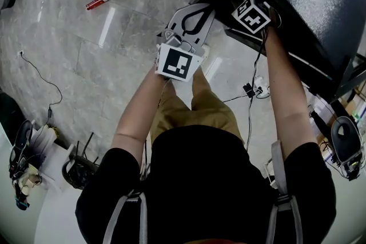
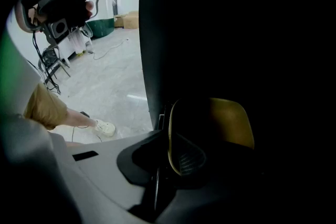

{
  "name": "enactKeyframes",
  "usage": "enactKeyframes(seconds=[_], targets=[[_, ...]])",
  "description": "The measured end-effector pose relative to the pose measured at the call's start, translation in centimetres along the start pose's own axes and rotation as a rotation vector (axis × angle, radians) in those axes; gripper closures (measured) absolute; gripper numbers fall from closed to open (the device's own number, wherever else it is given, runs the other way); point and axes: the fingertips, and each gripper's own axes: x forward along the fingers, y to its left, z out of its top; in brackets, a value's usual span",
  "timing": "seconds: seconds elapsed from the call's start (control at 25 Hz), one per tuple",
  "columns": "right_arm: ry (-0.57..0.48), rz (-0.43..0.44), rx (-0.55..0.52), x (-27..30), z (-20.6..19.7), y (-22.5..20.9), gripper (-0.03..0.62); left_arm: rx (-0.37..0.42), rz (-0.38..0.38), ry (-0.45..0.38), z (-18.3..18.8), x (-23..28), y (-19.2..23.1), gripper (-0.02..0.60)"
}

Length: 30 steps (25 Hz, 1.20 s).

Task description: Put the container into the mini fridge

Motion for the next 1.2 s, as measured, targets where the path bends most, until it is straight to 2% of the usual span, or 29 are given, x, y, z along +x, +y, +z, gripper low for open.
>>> enactKeyframes(seconds=[0.6, 0.8, 1.04, 1.2], targets=[[0.02, 0.003, -0.066, 0.2, -0.4, 0.6, 0.553, -0.043, 0.02, 0.017, -0.9, 0.7, -0.1, 0.558], [0.025, -0.019, -0.083, 0.6, -0.8, 0.7, 0.553, -0.094, 0.031, 0.036, -1.4, 0.4, -0.3, 0.558], [0.03, -0.047, -0.093, 0.5, -1.2, 0.6, 0.551, -0.073, 0.036, 0.036, -1.3, 0.2, -1.0, 0.558], [0.029, -0.061, -0.093, 0.3, -1.3, 0.6, 0.485, -0.059, 0.052, 0.031, -1.0, 0.0, -1.4, 0.557]])
